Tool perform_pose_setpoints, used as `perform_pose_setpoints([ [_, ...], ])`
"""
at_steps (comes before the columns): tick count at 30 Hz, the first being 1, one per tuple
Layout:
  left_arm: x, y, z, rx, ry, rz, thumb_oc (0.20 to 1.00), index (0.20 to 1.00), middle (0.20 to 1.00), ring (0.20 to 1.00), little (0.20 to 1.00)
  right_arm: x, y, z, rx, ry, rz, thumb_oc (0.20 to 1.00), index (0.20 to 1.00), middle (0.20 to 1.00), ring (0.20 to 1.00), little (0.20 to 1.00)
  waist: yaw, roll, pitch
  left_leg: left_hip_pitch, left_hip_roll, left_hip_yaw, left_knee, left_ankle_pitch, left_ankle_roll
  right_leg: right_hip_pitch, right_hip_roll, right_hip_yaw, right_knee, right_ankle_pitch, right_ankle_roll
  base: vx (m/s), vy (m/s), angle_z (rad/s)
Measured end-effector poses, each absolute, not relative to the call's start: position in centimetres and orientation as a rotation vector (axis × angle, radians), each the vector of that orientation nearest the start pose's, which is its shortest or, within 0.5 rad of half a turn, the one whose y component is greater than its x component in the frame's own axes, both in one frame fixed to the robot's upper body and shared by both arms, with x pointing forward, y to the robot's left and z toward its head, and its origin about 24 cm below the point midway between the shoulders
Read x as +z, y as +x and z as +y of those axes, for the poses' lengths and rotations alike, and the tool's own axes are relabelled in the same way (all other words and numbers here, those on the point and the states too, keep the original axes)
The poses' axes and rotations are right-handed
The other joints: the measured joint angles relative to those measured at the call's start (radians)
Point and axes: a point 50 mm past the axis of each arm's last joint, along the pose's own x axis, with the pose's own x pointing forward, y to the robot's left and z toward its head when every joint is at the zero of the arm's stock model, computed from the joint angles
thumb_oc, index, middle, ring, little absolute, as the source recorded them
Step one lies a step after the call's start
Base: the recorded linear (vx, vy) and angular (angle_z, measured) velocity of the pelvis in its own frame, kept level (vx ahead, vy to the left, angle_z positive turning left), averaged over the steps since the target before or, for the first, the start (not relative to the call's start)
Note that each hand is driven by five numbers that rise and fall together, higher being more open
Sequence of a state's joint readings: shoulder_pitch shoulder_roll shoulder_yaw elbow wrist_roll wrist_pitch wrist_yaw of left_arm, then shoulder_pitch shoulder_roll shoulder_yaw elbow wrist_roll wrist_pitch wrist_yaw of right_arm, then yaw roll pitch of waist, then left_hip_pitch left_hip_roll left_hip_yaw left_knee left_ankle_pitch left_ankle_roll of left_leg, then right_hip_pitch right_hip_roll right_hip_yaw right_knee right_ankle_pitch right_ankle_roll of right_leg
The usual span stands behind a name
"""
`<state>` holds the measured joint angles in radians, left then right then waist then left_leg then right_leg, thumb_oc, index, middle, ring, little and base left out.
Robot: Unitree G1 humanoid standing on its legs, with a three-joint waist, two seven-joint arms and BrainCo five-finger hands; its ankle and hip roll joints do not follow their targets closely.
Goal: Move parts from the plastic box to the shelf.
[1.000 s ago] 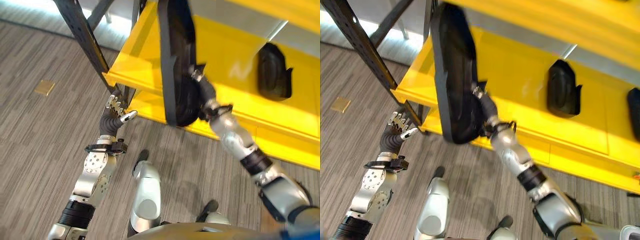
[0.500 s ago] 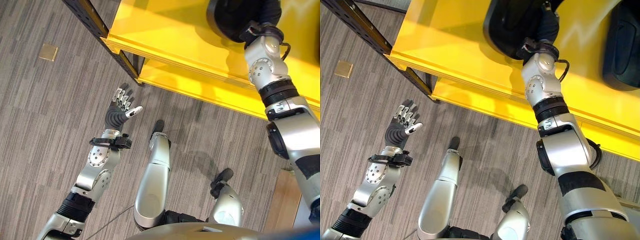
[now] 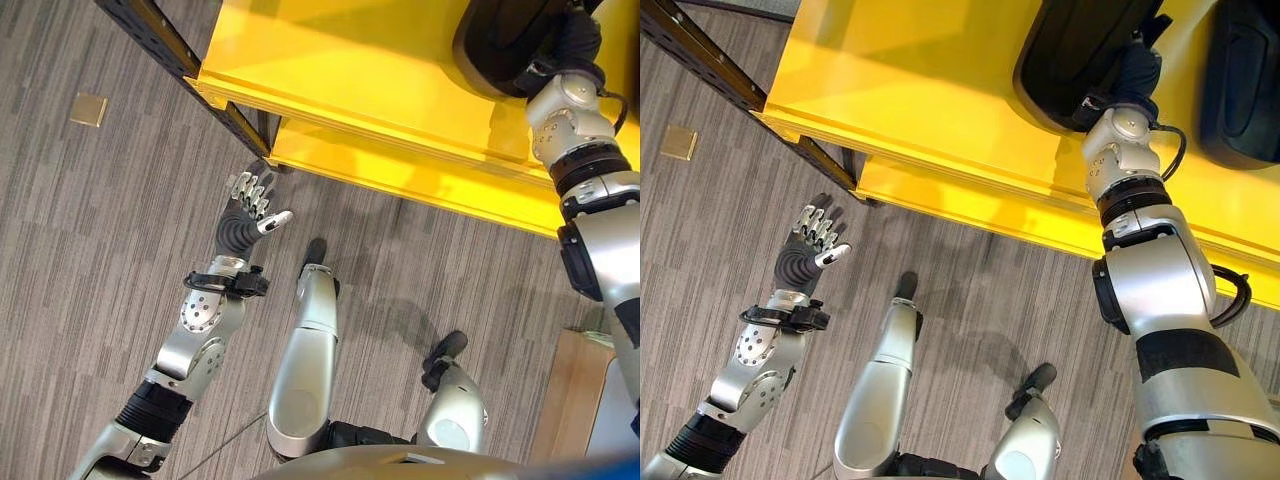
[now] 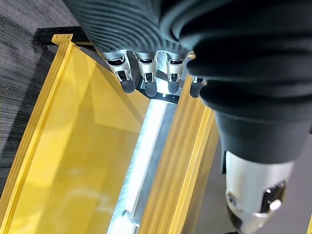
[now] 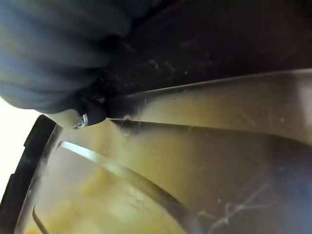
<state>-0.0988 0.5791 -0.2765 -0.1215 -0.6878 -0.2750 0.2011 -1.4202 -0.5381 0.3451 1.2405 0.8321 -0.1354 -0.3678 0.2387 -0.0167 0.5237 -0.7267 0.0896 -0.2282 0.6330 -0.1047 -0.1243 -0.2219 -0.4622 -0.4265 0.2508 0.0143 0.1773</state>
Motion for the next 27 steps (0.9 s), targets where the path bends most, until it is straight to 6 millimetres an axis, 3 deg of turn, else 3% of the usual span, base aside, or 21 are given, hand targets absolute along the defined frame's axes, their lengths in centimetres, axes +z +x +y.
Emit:
perform_pose_setpoints([
  [8, 11.3, 26.1, 18.8, -0.11, -0.185, -0.289, 1.0, 1.0, 1.0, 1.0, 1.0, 29.1, 41.4, -25.0, -0.495, 0.146, -0.279, 0.2, 0.2, 0.2, 0.2, 0.2, -0.01, 0.004, 0.0, 0.002, 0.007, 0.005, -0.006, 0.004, -0.002, -0.013, 0.0, 0.012, 0.011, -0.003, 0.005, 0.0, -0.003, -0.02],
  [16, 11.4, 26.0, 18.7, -0.107, -0.191, -0.299, 1.0, 1.0, 1.0, 1.0, 1.0, 29.9, 41.5, -24.4, -0.481, 0.055, -0.278, 0.2, 0.2, 0.2, 0.2, 0.2, -0.018, 0.008, -0.001, 0.012, 0.012, 0.011, -0.036, 0.018, -0.008, -0.022, 0.0, 0.017, 0.011, -0.007, 0.012, 0.0, -0.003, -0.01],
  [27, 11.5, 26.1, 18.7, -0.091, -0.196, -0.304, 1.0, 1.0, 1.0, 1.0, 1.0, 29.9, 41.5, -24.5, -0.491, 0.055, -0.275, 0.2, 0.2, 0.2, 0.2, 0.2, -0.013, 0.008, -0.001, 0.012, 0.012, 0.01, -0.04, 0.021, -0.01, -0.022, 0.0, 0.016, 0.011, -0.008, 0.013, 0.0, 0.0, 0.0],
])
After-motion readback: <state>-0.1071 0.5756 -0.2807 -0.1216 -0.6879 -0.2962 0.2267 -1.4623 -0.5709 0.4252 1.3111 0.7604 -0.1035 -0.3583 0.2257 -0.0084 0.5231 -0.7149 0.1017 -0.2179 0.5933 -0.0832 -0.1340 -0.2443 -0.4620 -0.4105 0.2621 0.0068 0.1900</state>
